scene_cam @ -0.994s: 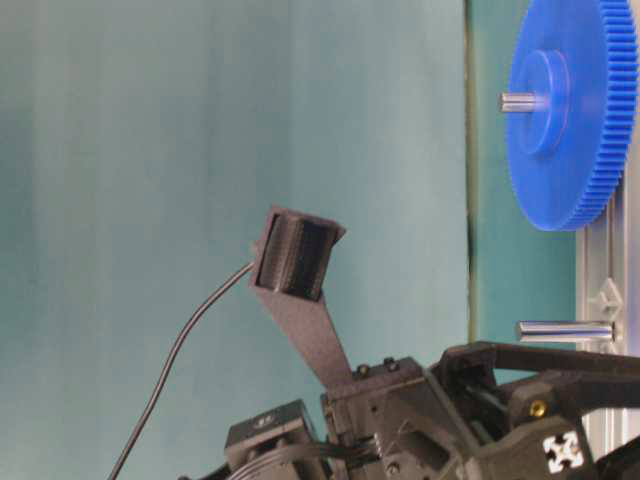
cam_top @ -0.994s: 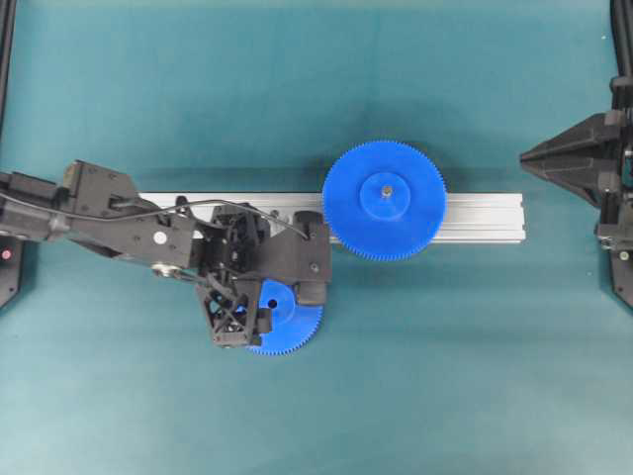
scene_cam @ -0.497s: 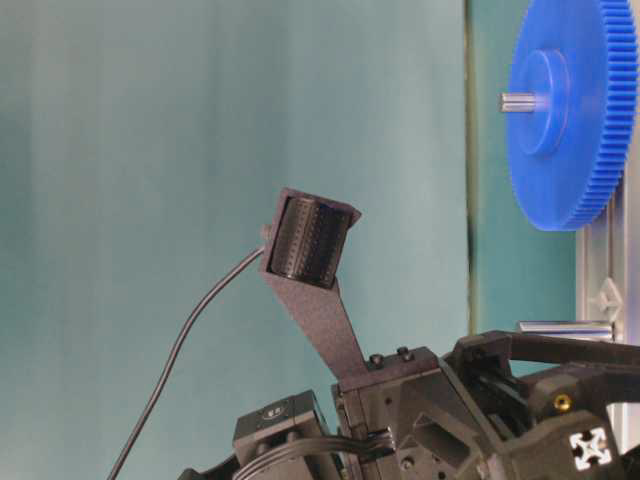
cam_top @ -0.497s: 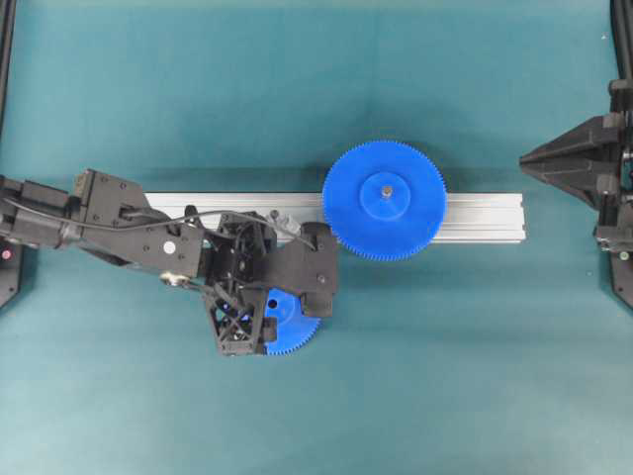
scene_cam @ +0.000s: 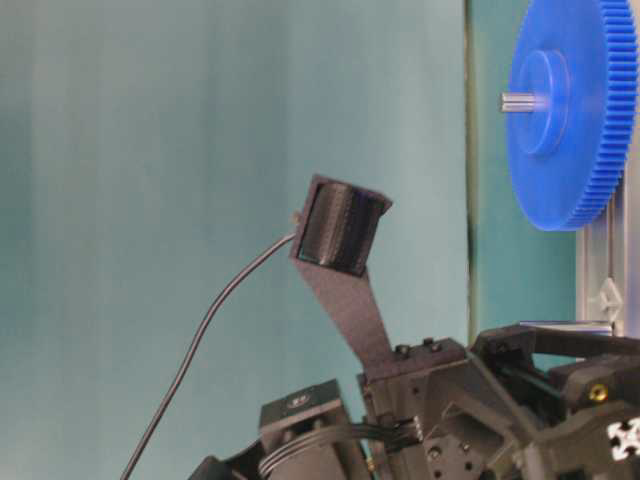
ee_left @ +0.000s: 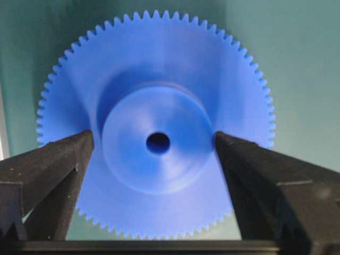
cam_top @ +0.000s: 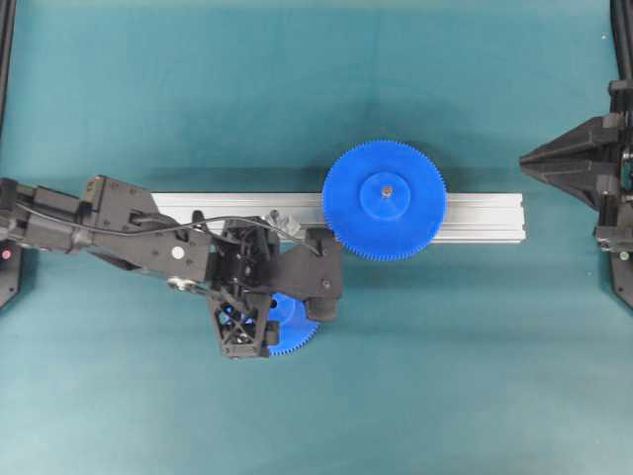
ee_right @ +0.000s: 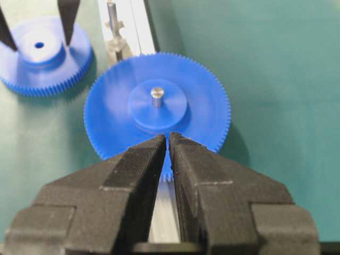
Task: Insert the small gear onto the shaft.
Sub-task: 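Lower the left gripper over the small blue gear and grasp its hub, then lift the small blue gear and carry it toward the empty shaft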
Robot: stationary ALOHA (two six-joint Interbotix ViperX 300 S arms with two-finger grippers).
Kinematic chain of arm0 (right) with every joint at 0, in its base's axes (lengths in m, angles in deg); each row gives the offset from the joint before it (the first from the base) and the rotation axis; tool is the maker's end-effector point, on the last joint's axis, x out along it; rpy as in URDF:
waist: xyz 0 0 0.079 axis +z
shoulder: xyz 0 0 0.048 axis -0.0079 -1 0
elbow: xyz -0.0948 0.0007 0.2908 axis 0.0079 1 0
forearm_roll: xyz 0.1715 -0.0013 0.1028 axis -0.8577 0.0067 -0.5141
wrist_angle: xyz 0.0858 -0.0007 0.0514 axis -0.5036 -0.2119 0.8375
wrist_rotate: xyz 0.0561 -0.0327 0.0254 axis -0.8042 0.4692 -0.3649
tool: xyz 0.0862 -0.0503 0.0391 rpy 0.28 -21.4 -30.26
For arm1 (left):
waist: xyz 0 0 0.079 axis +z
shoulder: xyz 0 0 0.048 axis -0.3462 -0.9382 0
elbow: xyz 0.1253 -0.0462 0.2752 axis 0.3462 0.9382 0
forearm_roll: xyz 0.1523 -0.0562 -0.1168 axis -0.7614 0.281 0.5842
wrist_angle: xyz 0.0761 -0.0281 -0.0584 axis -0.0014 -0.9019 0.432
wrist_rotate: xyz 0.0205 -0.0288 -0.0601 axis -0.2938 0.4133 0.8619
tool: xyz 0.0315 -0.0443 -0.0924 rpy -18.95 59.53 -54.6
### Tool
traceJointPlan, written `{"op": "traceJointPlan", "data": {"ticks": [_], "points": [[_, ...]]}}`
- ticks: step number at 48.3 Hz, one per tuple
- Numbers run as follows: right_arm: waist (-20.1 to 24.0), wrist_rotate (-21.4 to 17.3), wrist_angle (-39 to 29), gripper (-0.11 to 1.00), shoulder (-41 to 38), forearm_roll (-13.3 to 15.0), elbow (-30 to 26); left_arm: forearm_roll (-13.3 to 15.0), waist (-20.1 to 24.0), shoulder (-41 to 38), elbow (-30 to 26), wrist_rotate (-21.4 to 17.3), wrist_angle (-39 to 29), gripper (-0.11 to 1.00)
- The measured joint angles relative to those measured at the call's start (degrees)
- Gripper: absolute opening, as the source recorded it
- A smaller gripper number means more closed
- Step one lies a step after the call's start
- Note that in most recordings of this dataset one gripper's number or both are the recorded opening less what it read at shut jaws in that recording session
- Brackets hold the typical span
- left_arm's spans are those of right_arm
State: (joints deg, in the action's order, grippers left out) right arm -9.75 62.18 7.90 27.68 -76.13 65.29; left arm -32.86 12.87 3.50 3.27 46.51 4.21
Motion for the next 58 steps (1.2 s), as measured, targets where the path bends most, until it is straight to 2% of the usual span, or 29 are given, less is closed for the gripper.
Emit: {"op": "traceJointPlan", "data": {"ticks": [18, 27, 35, 41, 58], "points": [[0.00, -0.09, 0.00, 0.27, 1.32, -0.18, 0.62, -0.09, 0.00, -1.14, -0.35, 0.00, 0.09, 0.90], [0.00, -1.41, 0.00, 0.27, 1.93, -0.18, 1.05, -0.18, 0.00, -1.41, -0.53, 0.00, 0.00, 0.89], [0.00, -1.93, 0.00, 0.27, 2.11, -0.18, 1.23, -0.09, 0.00, -1.58, -0.62, -0.09, -1.23, 0.83], [0.00, -2.02, 0.00, 0.27, 2.29, -0.18, 1.14, -0.09, -0.44, -1.67, -0.70, -0.09, -3.52, 0.71], [0.00, -1.93, 0.00, 0.27, 2.29, -0.18, 1.49, -0.18, -0.44, -1.67, -0.79, -0.35, -5.36, 0.71]]}}
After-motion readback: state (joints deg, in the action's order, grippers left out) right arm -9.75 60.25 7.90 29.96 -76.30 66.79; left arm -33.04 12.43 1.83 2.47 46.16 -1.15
